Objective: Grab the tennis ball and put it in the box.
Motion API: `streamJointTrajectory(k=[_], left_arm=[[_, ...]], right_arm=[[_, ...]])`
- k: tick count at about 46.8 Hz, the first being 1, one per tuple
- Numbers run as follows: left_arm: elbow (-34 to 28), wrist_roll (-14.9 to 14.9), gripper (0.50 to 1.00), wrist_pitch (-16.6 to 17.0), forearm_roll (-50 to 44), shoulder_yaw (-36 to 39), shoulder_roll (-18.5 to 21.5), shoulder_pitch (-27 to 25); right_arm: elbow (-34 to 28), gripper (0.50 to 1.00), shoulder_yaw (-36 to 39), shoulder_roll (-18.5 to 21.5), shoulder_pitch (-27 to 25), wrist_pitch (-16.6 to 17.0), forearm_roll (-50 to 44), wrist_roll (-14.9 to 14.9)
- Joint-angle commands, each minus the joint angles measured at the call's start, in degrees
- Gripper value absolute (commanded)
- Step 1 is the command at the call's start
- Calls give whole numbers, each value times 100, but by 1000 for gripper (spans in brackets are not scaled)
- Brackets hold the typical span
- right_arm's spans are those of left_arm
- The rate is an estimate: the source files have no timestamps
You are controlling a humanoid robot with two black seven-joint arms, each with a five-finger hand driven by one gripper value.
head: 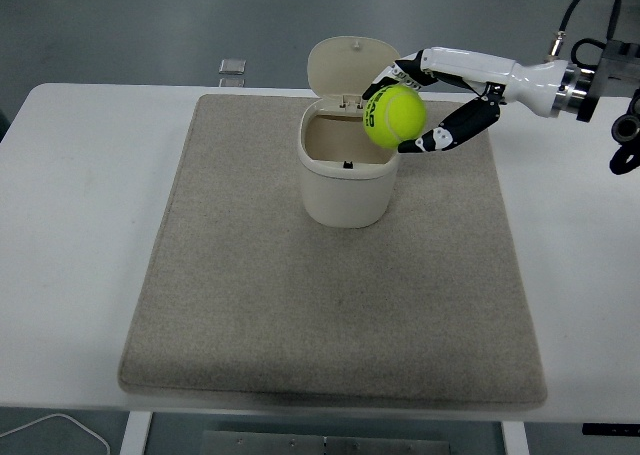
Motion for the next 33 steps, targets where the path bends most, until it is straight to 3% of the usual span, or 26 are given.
streamJointTrajectory(k=[1, 10, 27, 31, 33], left_arm=[[7, -6, 992, 0, 0, 0, 0, 7], [7, 3, 992, 0, 0, 0, 0, 7], [-1, 3, 992, 0, 0, 0, 0, 7], [-1, -6, 992, 0, 0, 0, 0, -2], [-1, 3, 992, 0, 0, 0, 0, -2]], right_arm=[[-29, 500, -7, 208, 18, -34, 3, -29], [-161, 539, -33, 507, 27, -105, -15, -55], [-337, 613, -103, 622, 27, -140, -32, -231], [-337, 682, -112, 622, 18, -149, -32, -240], [-337, 692, -112, 622, 18, -140, -32, -240]])
